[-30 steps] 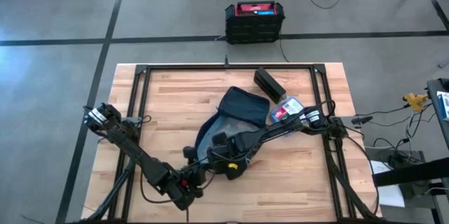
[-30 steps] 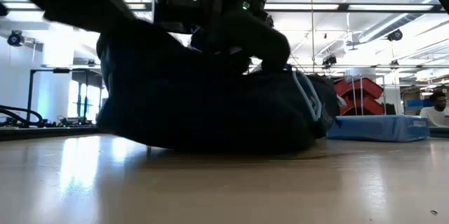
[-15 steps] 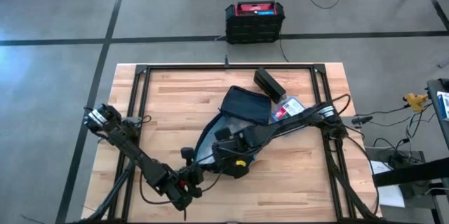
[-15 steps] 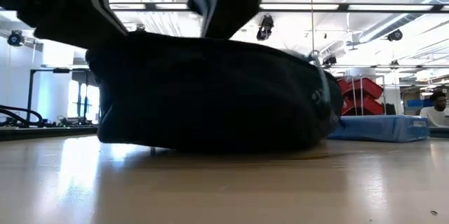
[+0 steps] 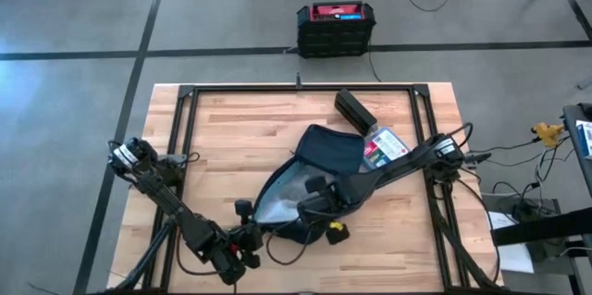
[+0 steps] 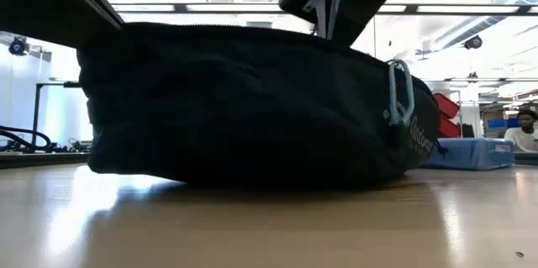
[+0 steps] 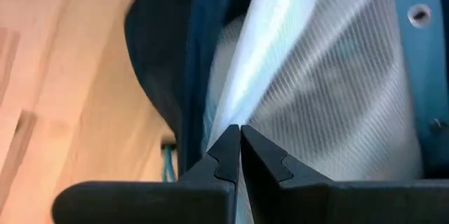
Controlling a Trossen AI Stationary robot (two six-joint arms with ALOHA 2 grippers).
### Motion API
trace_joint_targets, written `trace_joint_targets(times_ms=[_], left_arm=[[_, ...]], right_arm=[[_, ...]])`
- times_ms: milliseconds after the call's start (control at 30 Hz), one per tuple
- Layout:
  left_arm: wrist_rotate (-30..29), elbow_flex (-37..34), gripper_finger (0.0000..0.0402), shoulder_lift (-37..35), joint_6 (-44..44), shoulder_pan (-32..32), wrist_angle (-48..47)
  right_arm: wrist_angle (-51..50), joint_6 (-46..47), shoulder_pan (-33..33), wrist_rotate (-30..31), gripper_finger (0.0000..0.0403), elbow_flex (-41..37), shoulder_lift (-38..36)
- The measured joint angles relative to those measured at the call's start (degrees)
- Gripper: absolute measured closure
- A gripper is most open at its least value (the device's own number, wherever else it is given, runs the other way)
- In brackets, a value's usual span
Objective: Unpack backpack
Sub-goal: Put the blue zip bag into the dark blue backpack, then put the black supply box into the dark blue backpack
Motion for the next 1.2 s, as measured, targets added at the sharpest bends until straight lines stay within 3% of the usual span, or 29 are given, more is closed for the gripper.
trace_joint_targets(times_ms=[233,467,533,700,767,867,1033,1200], left_arm=[[-0.10,0.00,0.0401,-0.02,0.95,-0.02,-0.03],[-1.82,1.54,0.0401,-0.46,4.87,0.00,0.23],[-1.98,2.00,0.0401,-0.55,5.45,0.02,0.60],[-2.68,1.21,0.0401,-0.50,3.94,0.09,0.04],[-2.55,1.05,0.0401,-0.42,0.57,0.08,-3.18],[-4.24,1.13,0.0401,-1.68,-8.67,0.09,-13.38],[-6.20,1.29,0.0401,-4.18,-25.12,0.33,-32.20],[-2.47,1.29,0.0401,-5.27,-39.33,0.09,-45.27]], right_arm=[[20.41,-2.48,-0.77,-2.80,0.0403,-8.78,0.97],[25.60,-3.06,-2.69,-6.53,0.0403,-11.93,6.13],[24.83,-3.47,-2.71,-4.72,0.0403,-11.52,6.38],[21.18,-7.55,-1.54,7.03,0.0403,-9.87,3.29],[21.49,-8.86,-1.12,10.09,0.0403,-8.89,0.36],[19.21,-7.71,-0.73,9.90,0.0403,-8.60,-4.30],[8.14,-0.33,-0.12,9.98,0.0403,-8.77,-10.70],[-4.18,13.57,-0.23,21.87,0.0403,-11.63,-17.31]])
